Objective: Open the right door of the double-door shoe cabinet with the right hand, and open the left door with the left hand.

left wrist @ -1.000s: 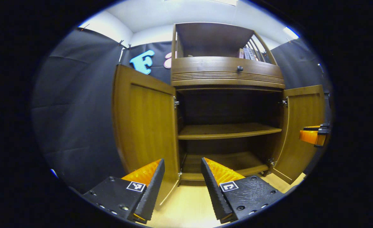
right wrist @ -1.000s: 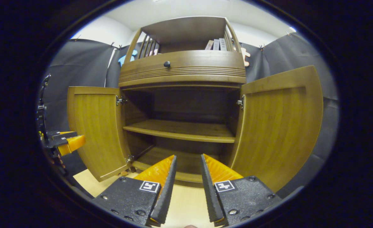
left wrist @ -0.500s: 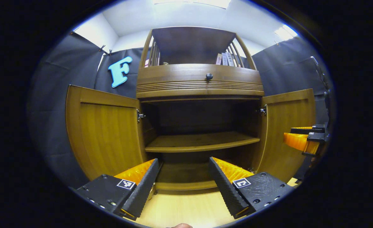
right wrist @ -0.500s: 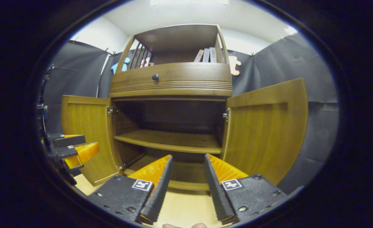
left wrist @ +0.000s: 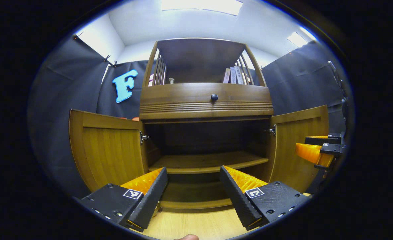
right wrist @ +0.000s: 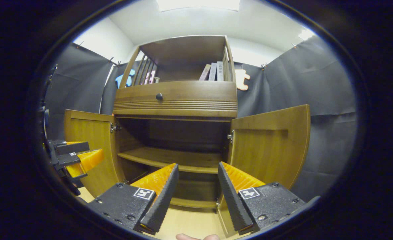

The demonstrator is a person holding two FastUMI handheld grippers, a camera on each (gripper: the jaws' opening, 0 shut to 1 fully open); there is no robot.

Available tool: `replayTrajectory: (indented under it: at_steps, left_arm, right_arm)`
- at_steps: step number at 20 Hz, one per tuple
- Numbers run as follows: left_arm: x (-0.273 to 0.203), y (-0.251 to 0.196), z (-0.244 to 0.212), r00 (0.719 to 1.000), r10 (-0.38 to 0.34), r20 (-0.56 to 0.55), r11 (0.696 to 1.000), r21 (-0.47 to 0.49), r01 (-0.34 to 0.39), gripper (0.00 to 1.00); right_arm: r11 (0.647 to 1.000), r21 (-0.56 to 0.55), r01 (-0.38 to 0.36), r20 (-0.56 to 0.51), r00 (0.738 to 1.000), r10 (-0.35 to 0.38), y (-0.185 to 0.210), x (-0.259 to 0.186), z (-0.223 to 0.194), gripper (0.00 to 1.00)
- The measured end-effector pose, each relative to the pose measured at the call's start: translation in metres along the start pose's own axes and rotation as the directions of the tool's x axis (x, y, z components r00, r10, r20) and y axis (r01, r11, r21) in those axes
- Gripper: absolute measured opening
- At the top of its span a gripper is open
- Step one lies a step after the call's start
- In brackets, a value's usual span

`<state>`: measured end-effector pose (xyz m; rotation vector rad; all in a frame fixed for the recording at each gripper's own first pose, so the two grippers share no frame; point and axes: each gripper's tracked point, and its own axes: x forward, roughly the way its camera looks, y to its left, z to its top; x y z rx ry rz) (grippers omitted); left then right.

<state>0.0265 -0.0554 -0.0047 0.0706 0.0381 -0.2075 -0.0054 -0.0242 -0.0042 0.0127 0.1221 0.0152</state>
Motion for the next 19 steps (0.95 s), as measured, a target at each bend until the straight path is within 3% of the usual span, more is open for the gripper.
replayTrajectory:
  at_steps: [3, 4, 5, 6, 9, 12, 13, 16, 17, 19]
  left_arm:
    - [-0.001, 0.001, 0.009, 1.0, 0.009, 0.022, 1.0, -0.002, -0.009, 0.96]
    - [-0.002, 0.002, 0.01, 1.0, 0.014, 0.024, 1.0, -0.009, -0.014, 1.0]
    - [-0.002, 0.002, 0.009, 1.0, 0.02, 0.021, 1.0, -0.016, -0.02, 0.96]
    - [-0.001, 0.003, 0.009, 0.999, 0.024, 0.021, 1.0, -0.021, -0.023, 1.0]
    - [0.0, 0.003, 0.004, 0.999, 0.032, 0.01, 0.999, -0.021, -0.032, 0.96]
    - [-0.001, 0.004, 0.001, 0.999, 0.038, -0.001, 0.999, -0.026, -0.038, 0.96]
    - [-0.001, 0.006, 0.001, 0.999, 0.04, -0.004, 0.999, -0.03, -0.041, 1.0]
    - [-0.003, 0.009, 0.0, 0.999, 0.042, -0.003, 0.998, -0.036, -0.042, 0.96]
    - [-0.004, 0.009, 0.0, 0.999, 0.041, -0.001, 0.998, -0.036, -0.041, 1.0]
    - [-0.006, 0.011, -0.004, 0.999, 0.046, -0.001, 0.998, -0.036, -0.045, 0.96]
  right_arm:
    - [1.0, 0.006, -0.006, 0.01, 1.0, 0.006, 0.001, 0.001, 0.002, 0.78]
    - [1.0, 0.009, -0.008, 0.009, 1.0, 0.007, 0.0, 0.002, 0.001, 0.78]
    - [1.0, 0.011, -0.008, 0.009, 1.0, 0.008, 0.0, 0.003, 0.0, 0.79]
    - [1.0, 0.012, -0.008, 0.006, 1.0, 0.007, -0.001, 0.004, -0.001, 0.78]
    - [1.0, 0.017, -0.011, -0.004, 1.0, 0.011, -0.002, 0.007, -0.007, 0.79]
    - [1.0, 0.02, -0.015, -0.009, 1.0, 0.016, -0.002, 0.009, -0.008, 0.79]
    - [1.0, 0.021, -0.016, -0.01, 1.0, 0.016, -0.002, 0.009, -0.009, 0.78]
    - [0.999, 0.024, -0.024, -0.012, 1.0, 0.024, -0.002, 0.01, -0.011, 0.78]
    - [0.999, 0.028, -0.022, -0.01, 1.0, 0.023, -0.002, 0.01, -0.011, 0.79]
    - [0.999, 0.032, -0.02, -0.008, 1.0, 0.02, -0.003, 0.01, -0.013, 0.78]
